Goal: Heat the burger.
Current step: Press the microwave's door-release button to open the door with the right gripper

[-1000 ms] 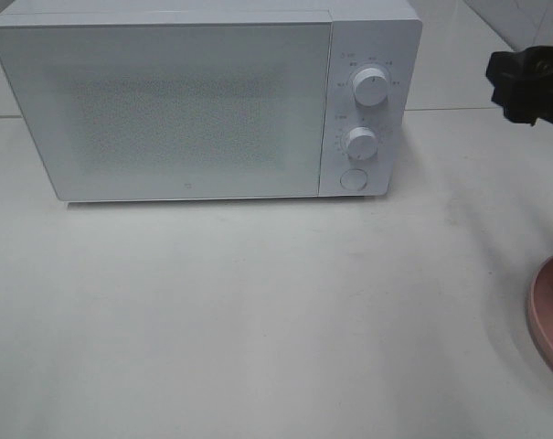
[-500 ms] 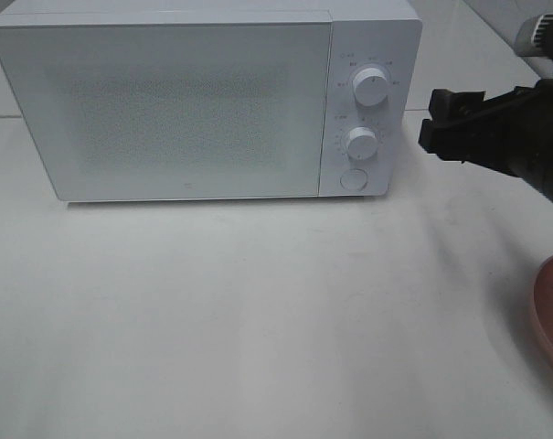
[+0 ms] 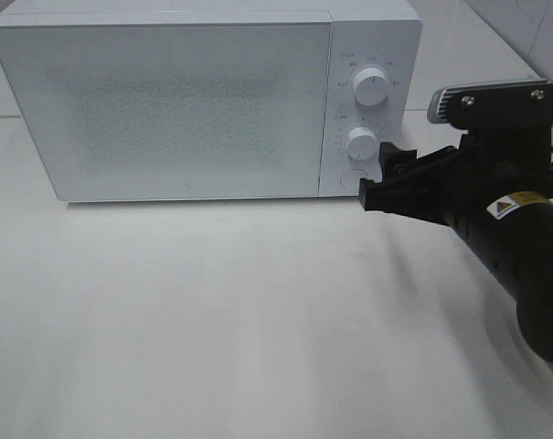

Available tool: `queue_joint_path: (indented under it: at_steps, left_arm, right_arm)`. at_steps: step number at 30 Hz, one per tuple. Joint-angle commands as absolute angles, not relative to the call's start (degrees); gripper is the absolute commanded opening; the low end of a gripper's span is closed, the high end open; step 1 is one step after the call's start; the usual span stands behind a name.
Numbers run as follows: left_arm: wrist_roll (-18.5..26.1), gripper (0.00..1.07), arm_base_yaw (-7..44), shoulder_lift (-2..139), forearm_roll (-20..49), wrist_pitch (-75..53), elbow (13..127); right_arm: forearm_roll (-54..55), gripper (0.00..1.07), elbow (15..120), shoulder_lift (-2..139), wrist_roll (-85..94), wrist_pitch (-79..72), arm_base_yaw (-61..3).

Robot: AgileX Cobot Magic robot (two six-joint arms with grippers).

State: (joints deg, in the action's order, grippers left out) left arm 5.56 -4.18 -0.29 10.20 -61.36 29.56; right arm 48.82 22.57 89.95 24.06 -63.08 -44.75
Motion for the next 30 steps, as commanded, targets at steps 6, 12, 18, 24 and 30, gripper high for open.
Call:
queue_joint_path:
  at_steps: [6, 12, 18, 24, 30]
  left_arm:
    - [5.21, 0.98, -4.24, -1.72, 10.66, -61.36, 29.51]
    - [5.27, 0.98, -4.24, -1.72, 10.6, -61.36, 29.51]
    - [5.27, 0.98, -4.24, -1.72, 10.6, -61.36, 29.51]
    - [5.27, 0.98, -4.24, -1.72, 10.6, -61.36, 29.51]
    - [5.27, 0.98, -4.24, -1.72, 10.6, -61.36, 29.51]
  right_arm:
    - [52.48, 0.75, 22.4, 94.82, 22.06, -66.69, -48.87]
    - [52.71, 0.75, 22.4, 96.2, 18.91, -66.29, -48.87]
    - [53.11, 0.75, 22.4, 96.2, 10.94, -64.97, -48.87]
    - [53.17, 0.75, 22.4, 96.2, -3.72, -63.83, -48.87]
    - [53.17, 0.71, 22.4, 96.2, -19.42, -61.54, -48.87]
